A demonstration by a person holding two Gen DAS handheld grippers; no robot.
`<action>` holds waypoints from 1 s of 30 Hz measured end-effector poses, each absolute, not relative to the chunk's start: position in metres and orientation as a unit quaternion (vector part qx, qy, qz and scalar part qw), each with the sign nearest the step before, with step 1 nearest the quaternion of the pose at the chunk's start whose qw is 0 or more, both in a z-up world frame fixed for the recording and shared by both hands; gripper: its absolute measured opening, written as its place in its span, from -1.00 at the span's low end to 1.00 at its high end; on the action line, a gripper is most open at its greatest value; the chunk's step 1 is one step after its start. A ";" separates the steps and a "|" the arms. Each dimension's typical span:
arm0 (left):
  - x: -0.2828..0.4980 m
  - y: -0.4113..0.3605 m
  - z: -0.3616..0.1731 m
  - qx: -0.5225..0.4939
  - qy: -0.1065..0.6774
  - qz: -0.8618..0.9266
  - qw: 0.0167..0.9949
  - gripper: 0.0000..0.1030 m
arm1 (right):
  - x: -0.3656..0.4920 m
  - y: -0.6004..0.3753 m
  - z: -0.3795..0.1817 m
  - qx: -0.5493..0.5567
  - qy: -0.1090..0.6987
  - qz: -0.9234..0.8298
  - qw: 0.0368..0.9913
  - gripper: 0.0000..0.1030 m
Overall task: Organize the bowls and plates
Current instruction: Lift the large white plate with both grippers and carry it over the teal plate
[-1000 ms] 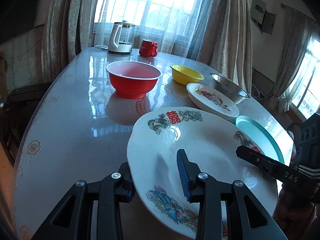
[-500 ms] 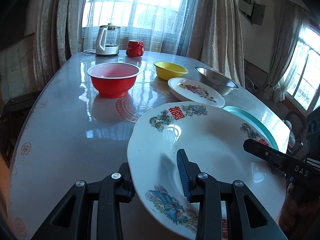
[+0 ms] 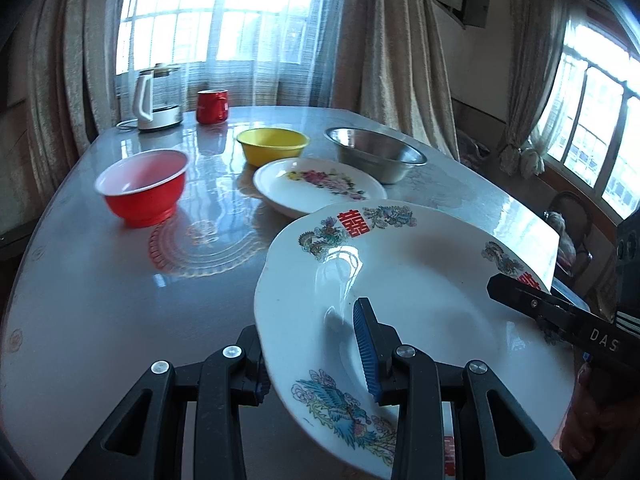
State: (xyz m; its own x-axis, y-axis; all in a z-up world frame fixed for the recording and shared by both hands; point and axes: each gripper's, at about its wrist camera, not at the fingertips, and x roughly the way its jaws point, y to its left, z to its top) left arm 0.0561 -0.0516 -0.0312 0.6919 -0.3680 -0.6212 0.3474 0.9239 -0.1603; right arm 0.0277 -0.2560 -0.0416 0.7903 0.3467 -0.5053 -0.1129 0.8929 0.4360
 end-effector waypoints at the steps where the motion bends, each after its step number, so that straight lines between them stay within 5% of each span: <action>1: 0.058 -0.058 -0.031 -0.011 0.342 -0.198 0.918 -0.30 | 0.027 -0.260 -0.042 0.198 0.298 0.120 0.926 -0.61; 30: 0.089 -0.131 -0.032 0.021 0.356 -0.226 0.907 -0.29 | 0.032 -0.326 -0.045 0.222 0.279 0.054 0.933 -0.61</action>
